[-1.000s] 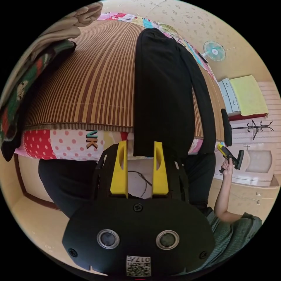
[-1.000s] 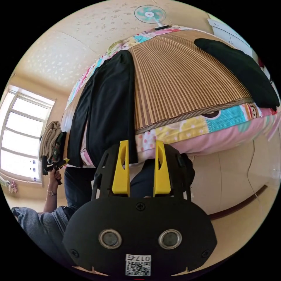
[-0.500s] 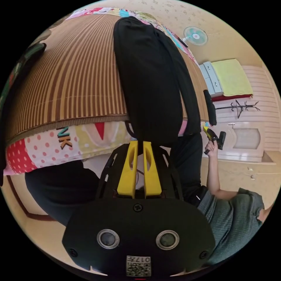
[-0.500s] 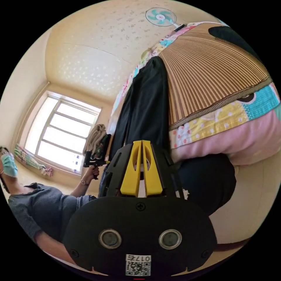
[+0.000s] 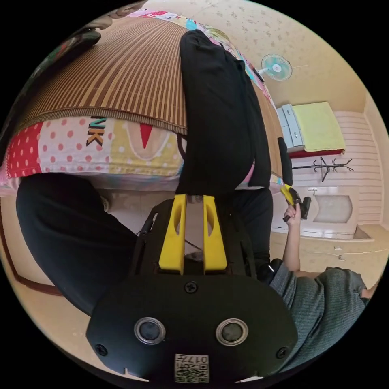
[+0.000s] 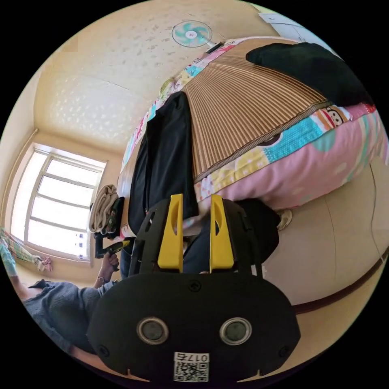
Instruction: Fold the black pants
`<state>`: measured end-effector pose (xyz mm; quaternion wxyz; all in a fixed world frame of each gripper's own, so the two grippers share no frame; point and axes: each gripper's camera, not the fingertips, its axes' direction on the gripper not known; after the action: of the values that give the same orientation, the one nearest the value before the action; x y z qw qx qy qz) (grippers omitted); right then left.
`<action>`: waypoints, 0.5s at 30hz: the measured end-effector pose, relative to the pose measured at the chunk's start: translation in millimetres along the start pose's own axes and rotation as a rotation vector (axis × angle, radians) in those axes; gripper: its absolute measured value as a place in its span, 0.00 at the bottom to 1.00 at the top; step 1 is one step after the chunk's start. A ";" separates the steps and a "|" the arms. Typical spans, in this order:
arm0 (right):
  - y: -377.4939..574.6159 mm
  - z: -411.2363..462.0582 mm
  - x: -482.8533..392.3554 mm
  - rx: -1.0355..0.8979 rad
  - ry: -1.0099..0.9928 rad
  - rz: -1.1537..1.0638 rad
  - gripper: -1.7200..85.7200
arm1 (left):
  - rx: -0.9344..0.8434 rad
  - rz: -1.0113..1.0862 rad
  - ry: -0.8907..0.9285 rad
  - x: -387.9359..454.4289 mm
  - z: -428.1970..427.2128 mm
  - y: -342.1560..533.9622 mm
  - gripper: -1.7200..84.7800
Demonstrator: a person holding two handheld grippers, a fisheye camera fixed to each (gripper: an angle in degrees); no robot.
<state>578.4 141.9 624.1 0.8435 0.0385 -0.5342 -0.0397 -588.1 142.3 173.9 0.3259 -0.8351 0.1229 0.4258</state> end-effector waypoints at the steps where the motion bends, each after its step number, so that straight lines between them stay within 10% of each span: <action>1: -7.0 19.8 -4.5 -0.035 -0.012 -0.030 0.14 | 0.006 0.023 0.023 7.6 -2.3 1.8 0.10; 6: -11.8 62.4 13.2 -0.058 -0.105 0.058 0.10 | 0.045 0.110 0.046 37.1 -9.9 14.5 0.11; 11: 31.8 8.8 59.8 0.219 -0.859 -0.007 0.06 | 0.102 0.179 0.223 46.0 -16.8 27.5 0.07; 15: 47.4 -11.8 89.6 0.128 -0.493 0.108 0.05 | 0.065 0.185 0.270 51.6 -6.7 20.6 0.07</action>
<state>628.5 179.6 704.6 0.6847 0.0525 -0.7263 0.0310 -562.5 126.1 126.8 0.2927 -0.8588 0.2558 0.3338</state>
